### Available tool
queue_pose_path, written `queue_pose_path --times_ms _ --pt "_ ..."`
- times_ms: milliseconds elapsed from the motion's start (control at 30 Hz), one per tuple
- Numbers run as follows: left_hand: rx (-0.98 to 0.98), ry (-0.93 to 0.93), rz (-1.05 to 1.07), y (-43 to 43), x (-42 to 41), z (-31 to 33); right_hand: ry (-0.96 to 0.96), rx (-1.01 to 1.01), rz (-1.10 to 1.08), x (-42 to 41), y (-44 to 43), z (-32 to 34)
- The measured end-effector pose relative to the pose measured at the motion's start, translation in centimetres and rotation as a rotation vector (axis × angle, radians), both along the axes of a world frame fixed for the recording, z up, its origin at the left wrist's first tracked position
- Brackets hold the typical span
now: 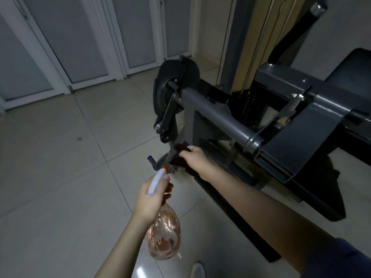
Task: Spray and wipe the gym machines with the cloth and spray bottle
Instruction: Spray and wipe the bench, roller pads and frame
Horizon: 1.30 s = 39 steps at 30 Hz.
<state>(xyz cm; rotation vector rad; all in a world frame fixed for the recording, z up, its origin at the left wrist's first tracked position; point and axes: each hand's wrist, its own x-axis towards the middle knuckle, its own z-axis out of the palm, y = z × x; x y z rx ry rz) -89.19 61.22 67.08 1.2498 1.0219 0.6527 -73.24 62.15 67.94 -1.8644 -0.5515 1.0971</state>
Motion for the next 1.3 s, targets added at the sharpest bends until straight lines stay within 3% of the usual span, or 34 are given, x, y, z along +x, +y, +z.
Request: queue_pose_path --times_ms 300,700,867,1033,1300 --pt "0.085 0.005 -0.031 4.0 1.5 4.6 0.044 0.125 0.083 0.7 2.1 3.8" --pt "0.112 -0.119 -0.119 11.4 2.7 7.2 -0.086 0.256 0.023 2.3 5.2 10.0" --pt "0.141 -0.159 -0.297 17.7 3.9 8.3 -0.156 0.268 -0.127 4.1 8.0 12.4" --pt "0.193 -0.167 -0.486 24.6 5.8 10.9 -0.042 0.356 -0.428 5.6 10.9 13.9" --pt "0.304 -0.146 -0.697 31.3 13.0 12.9 -0.104 0.335 -0.723 10.2 11.5 13.3"
